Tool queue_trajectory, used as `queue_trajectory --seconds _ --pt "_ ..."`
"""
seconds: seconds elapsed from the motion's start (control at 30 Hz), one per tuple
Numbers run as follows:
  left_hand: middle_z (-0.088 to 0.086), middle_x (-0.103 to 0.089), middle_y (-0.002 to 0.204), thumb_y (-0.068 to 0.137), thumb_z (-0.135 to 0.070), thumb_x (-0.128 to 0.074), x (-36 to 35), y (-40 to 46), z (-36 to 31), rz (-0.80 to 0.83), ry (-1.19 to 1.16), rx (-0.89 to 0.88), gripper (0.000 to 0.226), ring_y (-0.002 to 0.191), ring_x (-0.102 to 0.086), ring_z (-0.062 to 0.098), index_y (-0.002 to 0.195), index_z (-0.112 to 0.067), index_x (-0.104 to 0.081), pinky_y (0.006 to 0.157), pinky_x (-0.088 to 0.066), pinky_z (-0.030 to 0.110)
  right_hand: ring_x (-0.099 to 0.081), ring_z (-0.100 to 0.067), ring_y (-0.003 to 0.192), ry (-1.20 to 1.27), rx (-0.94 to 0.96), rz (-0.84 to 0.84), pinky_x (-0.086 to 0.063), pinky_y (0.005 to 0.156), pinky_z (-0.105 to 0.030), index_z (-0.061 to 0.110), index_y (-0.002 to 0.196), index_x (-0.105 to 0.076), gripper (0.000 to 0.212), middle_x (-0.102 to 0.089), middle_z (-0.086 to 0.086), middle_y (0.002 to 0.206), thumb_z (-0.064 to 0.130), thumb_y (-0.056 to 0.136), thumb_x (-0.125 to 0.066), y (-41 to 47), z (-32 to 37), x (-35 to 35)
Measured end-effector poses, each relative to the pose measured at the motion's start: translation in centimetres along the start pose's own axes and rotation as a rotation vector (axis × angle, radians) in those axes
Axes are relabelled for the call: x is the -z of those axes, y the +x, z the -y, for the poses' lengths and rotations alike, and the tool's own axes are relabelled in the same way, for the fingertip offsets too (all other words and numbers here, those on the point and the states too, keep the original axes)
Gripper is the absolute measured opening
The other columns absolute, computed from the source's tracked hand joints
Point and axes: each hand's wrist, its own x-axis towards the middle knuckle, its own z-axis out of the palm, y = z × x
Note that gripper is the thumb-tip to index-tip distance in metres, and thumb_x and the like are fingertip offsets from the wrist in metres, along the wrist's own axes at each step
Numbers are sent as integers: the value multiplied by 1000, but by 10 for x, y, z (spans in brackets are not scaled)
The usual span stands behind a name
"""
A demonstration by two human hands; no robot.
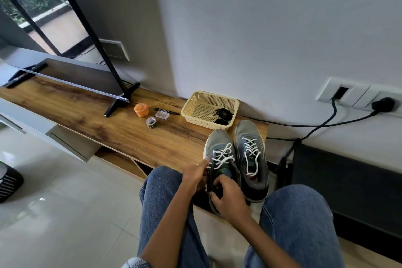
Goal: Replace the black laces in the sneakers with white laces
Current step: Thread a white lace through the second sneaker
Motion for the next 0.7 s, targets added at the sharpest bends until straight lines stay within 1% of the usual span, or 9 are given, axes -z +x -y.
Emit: queue_trajectory --seconds 0.1,0.13,0.2,0.27,0.33,0.4,0.5,0.6,0.7 --pt "8 -67 76 87 -29 -69 -5 0 -5 41 -80 24 33 58 -62 15 97 2 -68 45 -49 21 -51 -10 80 25 0 -1 -39 68 -22 13 88 -57 17 -55 6 83 15 76 -68 1 0 -1" --pt "9 -67 78 86 -25 -70 -7 1 -7 40 -107 25 30 62 -63 17 97 3 -68 46 -50 21 -53 -12 80 28 0 1 -41 70 -23 13 88 -57 17 -57 5 84 15 76 -68 0 0 -1" --pt "11 -66 77 85 -17 -71 -9 3 -10 -22 -158 -14 23 63 -61 17 94 3 -67 45 -49 21 -54 -13 82 29 -5 7 -42 71 -25 13 90 -58 17 -58 4 85 15 77 -68 0 0 -1" --pt "12 -69 80 82 -17 -74 -8 7 -13 -141 -167 -114 20 65 -60 19 89 2 -71 53 -49 25 -54 -12 83 33 -7 10 -43 72 -25 13 91 -58 17 -57 5 86 15 77 -68 -1 -1 -1" --pt "9 -66 72 83 -22 -74 -6 6 -17 -230 -67 -251 15 63 -53 18 77 -8 -74 59 -42 29 -55 -13 83 45 -8 5 -45 73 -27 13 91 -58 17 -57 6 85 14 77 -68 -1 -1 -1" --pt "3 -55 59 86 -28 -70 -4 0 -21 -258 60 -349 22 54 -41 13 69 -14 -73 56 -33 29 -57 -16 83 50 -8 0 -46 74 -30 12 90 -58 17 -58 3 85 13 76 -68 -1 -2 -2" --pt "2 -47 53 89 -31 -66 1 -4 -22 -321 172 -428 29 47 -33 11 76 -7 -73 52 -29 26 -58 -18 84 42 -13 -2 -48 75 -33 12 91 -57 18 -60 1 87 11 77 -67 -1 -1 -3" --pt "4 -49 55 90 -33 -65 8 -7 -27 -376 179 -494 33 48 -35 12 78 -3 -72 49 -29 25 -57 -17 83 34 -8 -3 -48 75 -33 13 90 -56 17 -59 2 86 12 77 -67 -2 -1 -3" --pt "14 -62 65 90 -34 -64 15 -9 -35 -344 233 -597 32 51 -40 12 78 -6 -73 52 -31 28 -56 -16 80 22 7 -7 -48 72 -33 13 88 -55 17 -57 3 83 12 76 -67 -2 -1 -3"
